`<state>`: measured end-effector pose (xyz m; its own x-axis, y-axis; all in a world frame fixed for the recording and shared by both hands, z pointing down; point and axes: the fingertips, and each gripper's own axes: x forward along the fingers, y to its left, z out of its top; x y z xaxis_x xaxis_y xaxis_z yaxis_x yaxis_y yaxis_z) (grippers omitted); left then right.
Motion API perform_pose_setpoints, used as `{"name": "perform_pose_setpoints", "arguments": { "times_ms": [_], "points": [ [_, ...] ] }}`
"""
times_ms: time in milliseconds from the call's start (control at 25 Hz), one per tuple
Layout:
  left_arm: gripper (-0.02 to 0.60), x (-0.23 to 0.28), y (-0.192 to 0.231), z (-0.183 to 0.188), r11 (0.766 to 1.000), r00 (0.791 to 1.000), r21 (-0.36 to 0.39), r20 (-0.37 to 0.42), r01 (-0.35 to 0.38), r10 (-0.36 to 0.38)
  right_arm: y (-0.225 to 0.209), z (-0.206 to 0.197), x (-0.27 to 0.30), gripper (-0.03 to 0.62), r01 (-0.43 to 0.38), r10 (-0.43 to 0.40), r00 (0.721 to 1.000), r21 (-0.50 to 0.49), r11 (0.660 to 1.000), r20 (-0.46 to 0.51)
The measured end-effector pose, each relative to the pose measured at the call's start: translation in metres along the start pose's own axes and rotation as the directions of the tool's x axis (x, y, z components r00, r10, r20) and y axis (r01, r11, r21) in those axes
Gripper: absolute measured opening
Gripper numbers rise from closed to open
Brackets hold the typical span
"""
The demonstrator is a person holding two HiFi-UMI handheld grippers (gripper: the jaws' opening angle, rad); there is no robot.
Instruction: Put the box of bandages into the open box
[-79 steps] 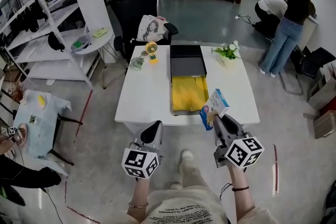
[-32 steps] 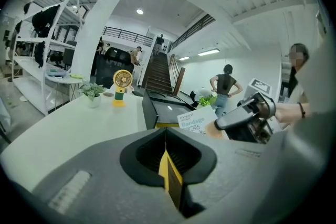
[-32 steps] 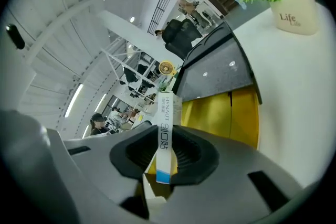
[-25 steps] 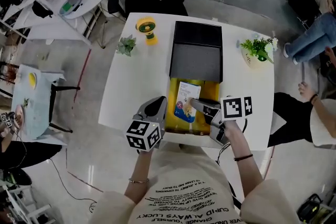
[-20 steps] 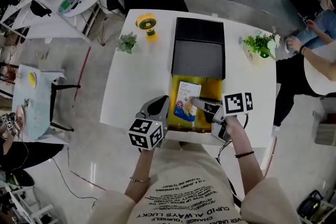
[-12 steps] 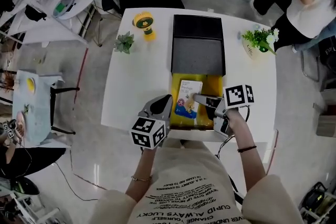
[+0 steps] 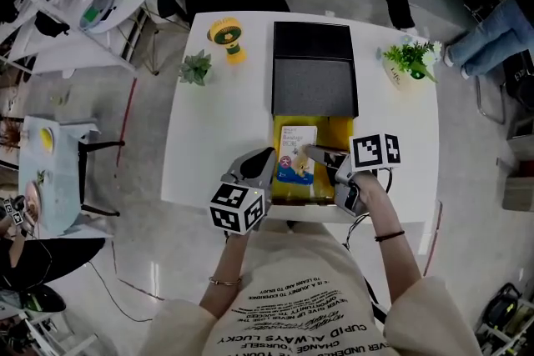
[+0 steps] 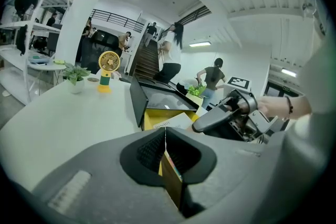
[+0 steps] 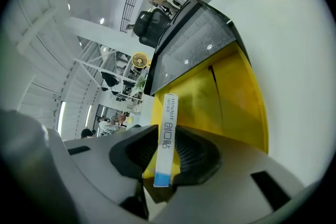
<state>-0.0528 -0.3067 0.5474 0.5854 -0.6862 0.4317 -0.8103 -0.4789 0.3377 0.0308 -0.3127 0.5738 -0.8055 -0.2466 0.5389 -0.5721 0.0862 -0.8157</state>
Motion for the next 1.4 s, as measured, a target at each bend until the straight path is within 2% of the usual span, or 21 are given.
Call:
{"name": "perform_pose_setpoints", "arguments": {
  "times_ms": [200, 480, 920, 1400],
  "points": [
    [0.023, 0.000, 0.000, 0.001, 1.000, 1.000, 0.003, -0.002, 0.003, -0.003, -0.002, 0.000, 0.002, 0.132, 0.040, -0.039, 0.999, -0.033, 0.999, 0.022],
    [0.023, 0.001, 0.000, -0.002, 1.000, 1.000, 0.008, -0.005, 0.009, -0.009, -0.009, -0.001, 0.004, 0.187, 0.152, -0.147, 0.988, -0.130, 0.980, 0.051],
    [0.023, 0.002, -0.004, -0.005, 0.999, 1.000, 0.029, -0.017, 0.018, -0.018, -0.021, 0.001, 0.002, 0.209, 0.303, -0.282, 0.952, -0.224, 0.927, 0.120],
    [0.023, 0.001, -0.007, 0.000, 0.999, 1.000, 0.048, -0.009, 0.020, -0.020, -0.018, 0.008, -0.005, 0.201, 0.381, -0.331, 0.919, -0.266, 0.885, 0.215]
  ]
}}
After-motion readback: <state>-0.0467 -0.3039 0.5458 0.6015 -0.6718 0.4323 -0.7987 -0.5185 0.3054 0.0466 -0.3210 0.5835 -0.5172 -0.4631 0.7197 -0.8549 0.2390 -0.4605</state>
